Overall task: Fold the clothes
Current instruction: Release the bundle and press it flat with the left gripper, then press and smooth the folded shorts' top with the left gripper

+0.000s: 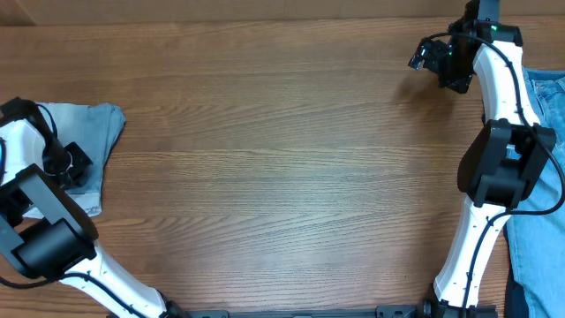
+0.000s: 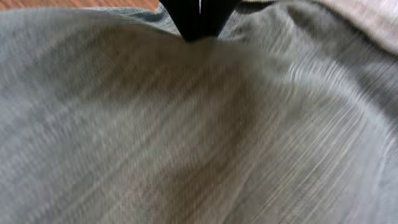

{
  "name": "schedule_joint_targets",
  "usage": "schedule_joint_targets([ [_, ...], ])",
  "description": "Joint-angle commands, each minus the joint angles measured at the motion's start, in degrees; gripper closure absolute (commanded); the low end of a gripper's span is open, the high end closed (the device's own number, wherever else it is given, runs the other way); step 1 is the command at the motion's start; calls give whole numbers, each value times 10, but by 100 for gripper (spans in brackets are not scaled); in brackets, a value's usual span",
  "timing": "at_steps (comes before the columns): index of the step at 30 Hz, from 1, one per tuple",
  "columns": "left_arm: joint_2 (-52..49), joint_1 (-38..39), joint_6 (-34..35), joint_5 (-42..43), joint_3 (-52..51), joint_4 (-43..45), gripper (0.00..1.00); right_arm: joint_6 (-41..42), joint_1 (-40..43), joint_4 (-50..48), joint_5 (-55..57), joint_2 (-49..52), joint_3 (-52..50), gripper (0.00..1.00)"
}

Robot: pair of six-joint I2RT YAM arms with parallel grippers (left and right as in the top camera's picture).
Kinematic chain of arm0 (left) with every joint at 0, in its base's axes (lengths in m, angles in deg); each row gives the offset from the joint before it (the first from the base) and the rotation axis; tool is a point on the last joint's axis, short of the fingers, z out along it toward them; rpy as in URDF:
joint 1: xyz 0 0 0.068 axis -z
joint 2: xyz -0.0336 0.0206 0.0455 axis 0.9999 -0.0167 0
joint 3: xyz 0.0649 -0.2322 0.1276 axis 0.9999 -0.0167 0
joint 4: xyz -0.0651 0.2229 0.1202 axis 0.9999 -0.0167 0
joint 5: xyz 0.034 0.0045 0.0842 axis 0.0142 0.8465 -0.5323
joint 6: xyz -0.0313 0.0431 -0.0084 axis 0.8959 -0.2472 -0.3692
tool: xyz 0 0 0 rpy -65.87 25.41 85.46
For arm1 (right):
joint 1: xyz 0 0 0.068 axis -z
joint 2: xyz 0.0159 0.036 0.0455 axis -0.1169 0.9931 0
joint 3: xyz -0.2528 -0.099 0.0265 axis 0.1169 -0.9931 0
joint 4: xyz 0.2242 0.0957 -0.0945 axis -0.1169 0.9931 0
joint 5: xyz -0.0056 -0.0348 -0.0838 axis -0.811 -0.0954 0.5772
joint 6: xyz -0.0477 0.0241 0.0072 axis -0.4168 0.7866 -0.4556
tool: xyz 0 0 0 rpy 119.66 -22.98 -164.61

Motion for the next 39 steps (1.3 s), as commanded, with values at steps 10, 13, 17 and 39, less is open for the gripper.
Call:
schedule_joint_targets([
  [10, -24, 41, -30, 78, 2, 161, 96, 3, 3, -2, -2, -26, 10, 0],
  [13, -3, 42, -29, 156, 57, 104, 96, 3, 3, -2, -2, -26, 10, 0],
  [17, 38, 37, 40, 41, 138, 14, 96, 3, 3, -2, -2, -26, 10, 0],
  [39, 30, -38, 22, 13, -127, 349, 96, 3, 3, -2, -2, -26, 10, 0],
])
